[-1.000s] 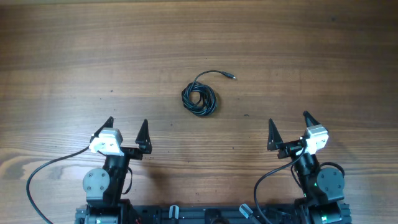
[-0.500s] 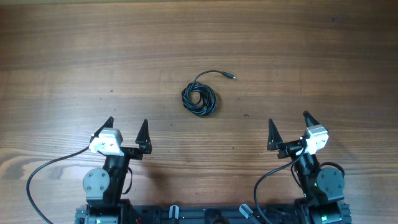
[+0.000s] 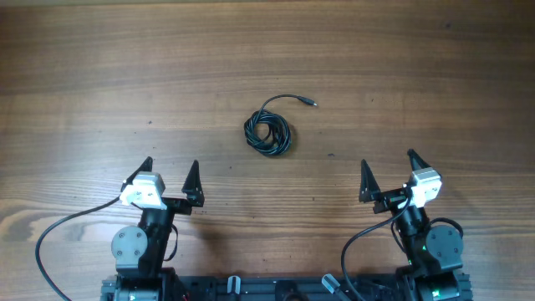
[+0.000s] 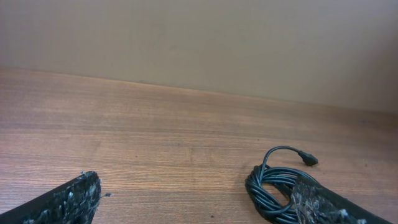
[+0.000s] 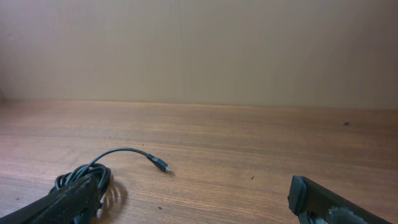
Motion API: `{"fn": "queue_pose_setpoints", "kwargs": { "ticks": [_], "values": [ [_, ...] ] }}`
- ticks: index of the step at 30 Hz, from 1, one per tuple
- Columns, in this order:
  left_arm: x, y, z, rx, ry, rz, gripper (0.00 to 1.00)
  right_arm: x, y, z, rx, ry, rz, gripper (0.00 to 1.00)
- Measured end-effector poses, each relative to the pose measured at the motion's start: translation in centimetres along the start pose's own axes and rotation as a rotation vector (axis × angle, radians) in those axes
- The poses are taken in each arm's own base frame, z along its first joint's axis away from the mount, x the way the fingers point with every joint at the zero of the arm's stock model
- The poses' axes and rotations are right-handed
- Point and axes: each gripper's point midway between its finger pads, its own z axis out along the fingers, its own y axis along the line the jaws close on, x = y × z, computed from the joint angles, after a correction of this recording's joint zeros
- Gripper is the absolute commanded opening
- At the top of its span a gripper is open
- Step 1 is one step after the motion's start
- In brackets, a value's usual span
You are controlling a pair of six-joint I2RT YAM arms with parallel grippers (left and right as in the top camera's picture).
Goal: Untangle cables
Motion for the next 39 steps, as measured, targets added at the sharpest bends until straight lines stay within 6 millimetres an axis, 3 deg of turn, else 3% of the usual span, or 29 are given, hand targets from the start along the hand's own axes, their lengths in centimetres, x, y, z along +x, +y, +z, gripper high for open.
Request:
{"fn": "queue_pose_setpoints", "kwargs": {
  "ticks": [33,39],
  "values": [
    [0.0,0.3,0.0,-0.015,-0.002,0.0,1.0,0.0,-0.2,0.0,0.014,-0.001,-0.018,1.0],
    [-0.1,0.3,0.0,-0.018,-0.006,0.0,1.0,0.1,0.9,0.0,-0.054,0.003,-0.007,1.0]
  ]
}}
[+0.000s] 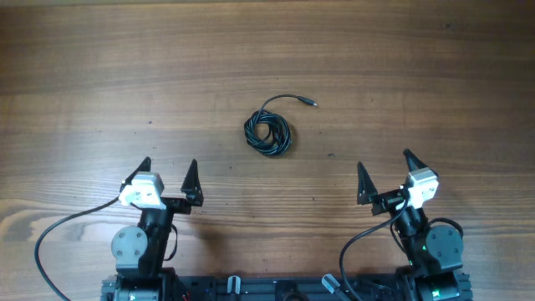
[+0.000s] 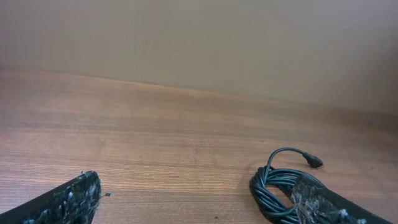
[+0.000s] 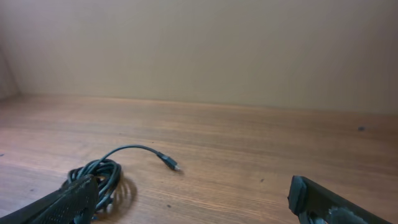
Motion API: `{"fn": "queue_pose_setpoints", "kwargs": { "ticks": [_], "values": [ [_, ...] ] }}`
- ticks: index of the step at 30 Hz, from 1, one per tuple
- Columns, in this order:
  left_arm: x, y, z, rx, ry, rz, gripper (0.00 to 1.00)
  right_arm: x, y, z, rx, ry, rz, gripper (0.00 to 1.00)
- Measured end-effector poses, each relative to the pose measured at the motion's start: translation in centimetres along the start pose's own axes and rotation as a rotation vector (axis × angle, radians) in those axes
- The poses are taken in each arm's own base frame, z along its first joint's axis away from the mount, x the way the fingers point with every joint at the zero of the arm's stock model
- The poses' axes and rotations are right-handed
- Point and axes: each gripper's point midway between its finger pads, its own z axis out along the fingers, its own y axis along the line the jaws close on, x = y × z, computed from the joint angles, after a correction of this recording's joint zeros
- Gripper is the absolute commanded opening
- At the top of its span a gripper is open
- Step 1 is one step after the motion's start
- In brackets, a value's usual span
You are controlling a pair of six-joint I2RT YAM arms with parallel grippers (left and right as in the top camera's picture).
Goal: Untangle cables
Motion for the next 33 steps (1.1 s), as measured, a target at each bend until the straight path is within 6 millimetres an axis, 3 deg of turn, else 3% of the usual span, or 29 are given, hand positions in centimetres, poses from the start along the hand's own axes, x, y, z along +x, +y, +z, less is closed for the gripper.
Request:
{"fn": "queue_pose_setpoints", "kwargs": {
  "ticks": [4,8,12,15,19,24,28,30,33],
  "values": [
    [-2.7,-0.6,-0.1,0.031,-0.113,-0.039,1.0,-0.4,0.5,-0.1,-0.025,0.003,0.031,1.0],
    [-3.9,-2.1,-0.5,0.097,-0.077,-0.08,1.0,-4.3,1.3,-0.6,-0.063,-0.057,0.027,1.0],
    [-7.6,-3.9,-0.3,0.151,0.007,-0.097,1.0,-7.6,2.2,-0.8,-0.099,-0.038,0.029,1.0],
    [-10.7,-5.5,1.2,0.197,0.122,-0.126,1.0,-10.6,2.5,-0.6,-0.104,0.043,0.041,1.0],
    [-12.0,-6.3,4.6,0.195,0.352,-0.185,1.0,-13.6,2.7,0.3,-0.099,0.166,0.059,1.0],
    [-10.5,-8.3,9.3,0.205,0.662,-0.235,1.0,-14.4,2.4,2.6,-0.08,0.398,0.088,1.0],
    [-5.7,-9.0,12.1,0.209,0.834,-0.264,1.0,-13.7,2.5,4.8,-0.089,0.54,0.109,1.0],
    [-2.7,-8.9,13.0,0.203,0.922,-0.291,0.75,-13.2,2.4,6.5,-0.099,0.573,0.096,1.0],
    [0.6,-8.5,13.8,0.178,1.015,-0.32,0.71,-12.2,3.2,8.2,-0.156,0.597,0.116,1.0]
  ]
}}
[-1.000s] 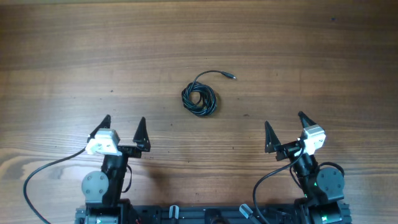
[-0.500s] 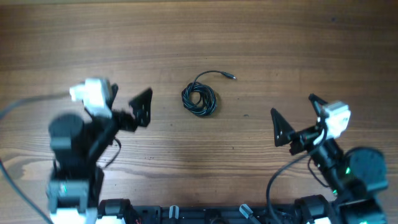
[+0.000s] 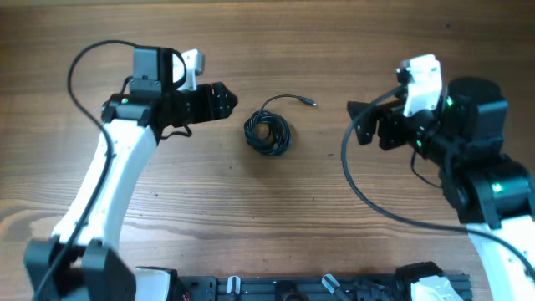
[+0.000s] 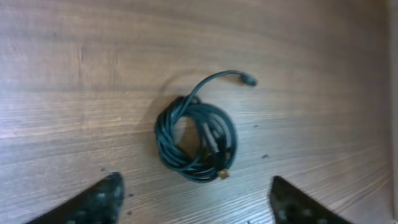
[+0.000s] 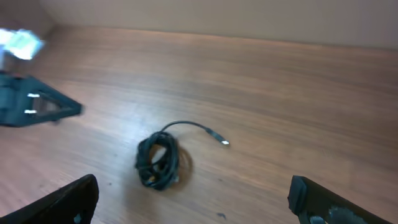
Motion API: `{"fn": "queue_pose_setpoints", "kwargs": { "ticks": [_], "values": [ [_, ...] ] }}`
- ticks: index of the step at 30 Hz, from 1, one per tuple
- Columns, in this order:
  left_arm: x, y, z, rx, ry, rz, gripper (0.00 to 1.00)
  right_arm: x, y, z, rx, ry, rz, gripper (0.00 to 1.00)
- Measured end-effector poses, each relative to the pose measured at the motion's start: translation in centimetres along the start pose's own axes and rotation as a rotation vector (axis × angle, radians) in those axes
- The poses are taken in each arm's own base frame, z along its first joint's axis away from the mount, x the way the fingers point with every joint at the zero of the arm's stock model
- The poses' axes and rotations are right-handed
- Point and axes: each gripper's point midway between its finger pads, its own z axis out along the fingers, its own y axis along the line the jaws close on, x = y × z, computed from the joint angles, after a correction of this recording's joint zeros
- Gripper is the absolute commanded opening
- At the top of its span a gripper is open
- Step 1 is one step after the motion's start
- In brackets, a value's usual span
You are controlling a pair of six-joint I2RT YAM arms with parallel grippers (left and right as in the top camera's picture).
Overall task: Untangle cables
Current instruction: 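Move both grippers forward toward the coiled black cable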
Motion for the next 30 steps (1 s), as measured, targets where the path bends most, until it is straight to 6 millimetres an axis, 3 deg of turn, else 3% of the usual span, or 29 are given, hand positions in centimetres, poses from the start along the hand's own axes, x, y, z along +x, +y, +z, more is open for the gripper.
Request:
{"fn": "queue_pose_setpoints", "kwargs": {
  "ticks": [4,8,11,17,26,30],
  "values": [
    [1.4,2.5,4.0,-0.137,0.072,-0.113,0.69,1.2,0.8,2.4,-0.092,0.078,0.052,0.94],
    [2.0,2.4,7.5,-0.217,0.068,-0.163,0.51,2.7,0.8,5.0,-0.135,0.169,0.143,0.85],
    [2.6,3.2,9.7,-0.28,0.065,-0.204,0.47,4.0,0.4,6.8,-0.129,0.235,0.253,0.79],
    [2.6,3.5,11.7,-0.319,0.036,-0.198,0.44,5.5,0.1,7.7,-0.107,0.311,0.397,0.79],
    [5.2,1.7,13.3,-0.333,0.091,-0.134,0.43,7.0,0.2,7.3,-0.085,0.377,0.483,0.79],
    [5.7,2.8,13.3,-0.394,0.078,-0.119,0.39,7.0,0.2,7.3,-0.083,0.377,0.486,0.8]
  ]
}}
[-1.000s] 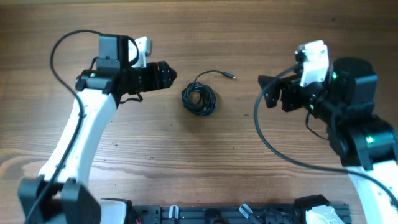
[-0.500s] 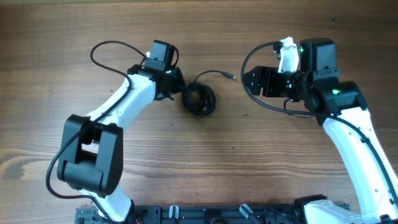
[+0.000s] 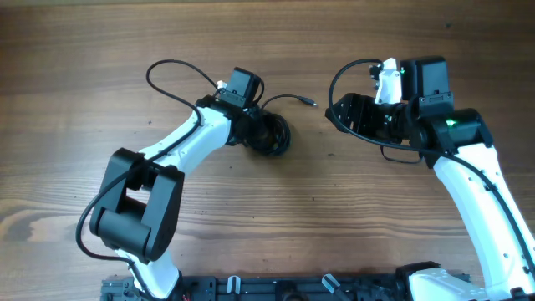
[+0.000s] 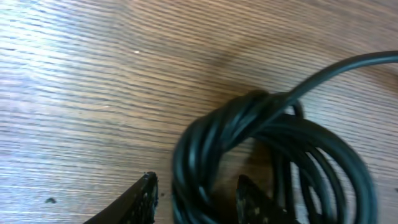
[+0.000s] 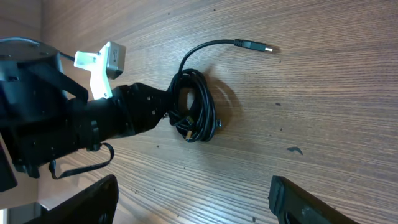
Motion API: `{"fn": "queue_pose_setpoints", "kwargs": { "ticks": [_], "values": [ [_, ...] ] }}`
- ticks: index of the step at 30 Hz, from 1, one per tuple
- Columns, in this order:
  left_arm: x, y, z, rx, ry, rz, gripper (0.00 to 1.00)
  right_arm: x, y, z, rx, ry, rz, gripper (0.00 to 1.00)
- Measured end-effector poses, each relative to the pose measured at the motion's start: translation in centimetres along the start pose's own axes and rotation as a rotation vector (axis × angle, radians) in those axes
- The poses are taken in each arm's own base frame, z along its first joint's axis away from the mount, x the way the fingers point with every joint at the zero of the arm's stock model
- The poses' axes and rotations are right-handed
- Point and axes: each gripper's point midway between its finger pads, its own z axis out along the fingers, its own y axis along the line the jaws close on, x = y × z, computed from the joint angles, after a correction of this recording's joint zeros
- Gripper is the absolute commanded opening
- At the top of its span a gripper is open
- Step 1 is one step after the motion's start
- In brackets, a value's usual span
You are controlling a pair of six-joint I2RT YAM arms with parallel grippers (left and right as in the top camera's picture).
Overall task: Untangle cables
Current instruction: 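Move both grippers forward toward the coiled black cable, then grasp the cable coil with the left gripper and lift it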
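Observation:
A black cable (image 3: 269,134) lies coiled in a tangled bundle on the wooden table, one end running out to a small plug (image 3: 312,104). My left gripper (image 3: 256,127) is down at the coil's left side. In the left wrist view it (image 4: 198,200) is open, partly narrowed, with a bunch of the coil's strands (image 4: 205,162) between its fingers and gaps on both sides. My right gripper (image 3: 344,115) hovers open to the right of the plug. From the right wrist view the coil (image 5: 198,111), the plug (image 5: 254,45) and the left gripper all show.
The wooden table (image 3: 401,242) carries only the cable. The left arm's own grey lead (image 3: 171,68) loops over the table behind it, and the right arm's lead (image 3: 334,79) arcs beside its wrist.
My left gripper has come from hovering to the left of the coil down onto its left side, with its fingers closer together around strands. The right gripper has moved nearer the plug.
Both arms were parked at the near edge, grippers open, with the coil lying far ahead of them. Then both were out over the table on either side of the coil. Now the left fingers straddle the coil's strands; the cable itself lies where it did.

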Motion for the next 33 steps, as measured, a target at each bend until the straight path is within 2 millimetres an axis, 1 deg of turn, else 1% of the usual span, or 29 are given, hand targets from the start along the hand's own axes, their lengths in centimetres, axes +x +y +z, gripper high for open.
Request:
{"fn": "queue_pose_setpoints", "kwargs": {
  "ticks": [3,5,8,11,12,14,15,16,17,18,22,26,28,30,31,33],
  "values": [
    [0.2,0.6,0.2,-0.023,-0.003,-0.002,0.34,0.1,-0.2,0.0,0.012,0.001,0.003,0.8],
    [0.4,0.9,0.4,-0.032,-0.001,-0.002,0.34,0.0,-0.4,0.0,0.025,-0.003,0.003,0.8],
    [0.5,0.8,0.7,-0.024,-0.01,-0.001,0.34,-0.1,-0.8,0.0,0.043,-0.011,0.003,0.8],
    [0.0,0.4,0.9,-0.006,-0.034,-0.001,0.35,-0.2,-1.0,0.0,0.055,-0.016,0.003,0.81],
    [-0.2,0.1,1.2,0.005,-0.047,0.001,0.35,-0.2,-1.0,0.0,0.059,-0.018,0.003,0.81],
    [0.0,0.0,2.1,0.004,-0.043,0.006,0.33,-0.3,-1.1,0.0,0.063,-0.019,0.002,0.81],
    [0.1,-0.2,2.4,0.003,-0.046,0.012,0.29,-0.3,-1.2,0.0,0.07,-0.022,-0.006,0.81],
    [0.1,-0.3,2.5,0.003,-0.047,0.015,0.2,-0.4,-1.3,-0.1,0.075,-0.024,-0.01,0.82],
    [0.1,-0.3,2.5,-0.001,-0.051,0.015,0.06,-0.4,-1.5,-0.1,0.084,-0.027,-0.014,0.82],
    [0.1,-0.3,2.5,-0.003,-0.051,0.019,0.04,-0.5,-1.6,-0.1,0.094,-0.032,-0.017,0.82],
    [-0.3,-0.3,2.3,-0.003,-0.063,-0.001,0.04,-0.8,-1.8,-0.1,0.108,-0.046,-0.021,0.82],
    [-0.1,0.1,1.7,0.006,-0.019,-0.11,0.04,-0.9,-2.0,-0.1,0.115,-0.049,-0.021,0.81],
    [-0.7,-0.5,0.1,0.088,0.012,-0.206,0.04,-1.0,-1.9,-0.1,0.113,-0.055,-0.021,0.81],
    [-2.6,-1.7,-3.4,0.234,0.017,-0.319,0.04,-1.4,-1.6,-0.1,0.1,-0.07,-0.021,0.81],
    [-3.8,-2.5,-6.1,0.333,0.024,-0.377,0.04,-1.6,-1.3,-0.1,0.081,-0.074,-0.021,0.81],
    [-4.8,-3.4,-9.5,0.457,0.056,-0.457,0.04,-1.7,-0.3,0.0,0.027,-0.075,-0.027,0.81]
  ]
}}
